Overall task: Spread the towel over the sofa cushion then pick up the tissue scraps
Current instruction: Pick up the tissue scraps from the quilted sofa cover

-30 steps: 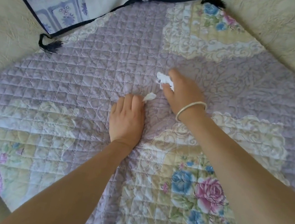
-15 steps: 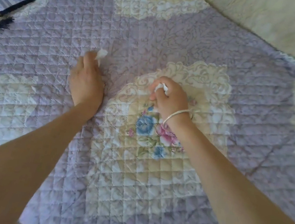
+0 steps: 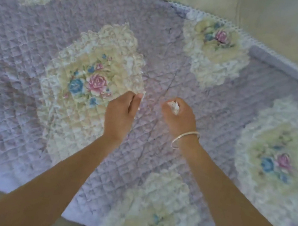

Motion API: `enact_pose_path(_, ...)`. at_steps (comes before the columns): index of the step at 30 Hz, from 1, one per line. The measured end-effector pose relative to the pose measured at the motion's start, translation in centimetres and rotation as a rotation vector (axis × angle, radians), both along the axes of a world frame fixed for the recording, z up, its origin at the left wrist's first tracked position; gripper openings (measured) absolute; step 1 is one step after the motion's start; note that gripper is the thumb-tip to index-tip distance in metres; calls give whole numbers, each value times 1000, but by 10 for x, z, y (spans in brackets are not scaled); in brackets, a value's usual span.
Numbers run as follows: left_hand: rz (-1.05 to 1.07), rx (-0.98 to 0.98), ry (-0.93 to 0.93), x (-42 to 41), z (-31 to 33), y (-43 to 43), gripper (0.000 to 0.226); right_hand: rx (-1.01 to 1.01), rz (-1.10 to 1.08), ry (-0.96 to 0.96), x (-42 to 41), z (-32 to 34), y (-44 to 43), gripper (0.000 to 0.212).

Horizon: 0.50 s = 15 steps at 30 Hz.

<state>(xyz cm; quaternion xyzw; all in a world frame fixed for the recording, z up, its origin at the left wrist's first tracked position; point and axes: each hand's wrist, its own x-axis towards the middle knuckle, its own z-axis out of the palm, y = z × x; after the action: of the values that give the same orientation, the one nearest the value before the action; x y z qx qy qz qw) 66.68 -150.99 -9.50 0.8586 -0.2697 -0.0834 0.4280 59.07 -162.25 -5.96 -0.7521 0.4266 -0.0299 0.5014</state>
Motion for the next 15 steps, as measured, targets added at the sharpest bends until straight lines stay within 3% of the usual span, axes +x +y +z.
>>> enact_pose_path(5, -172, -41, 103, -87, 42, -22, 46, -10, -206, 63, -100, 43, -9, 33)
enact_pose_path(8, -244, -44, 181, -154, 77, -24, 45, -4, -292, 91, -174, 76, -1, 16)
enact_pose_path(15, -441, 44, 150, -295, 126, 9, 47, 131, -472, 112, -333, 117, 56, 8)
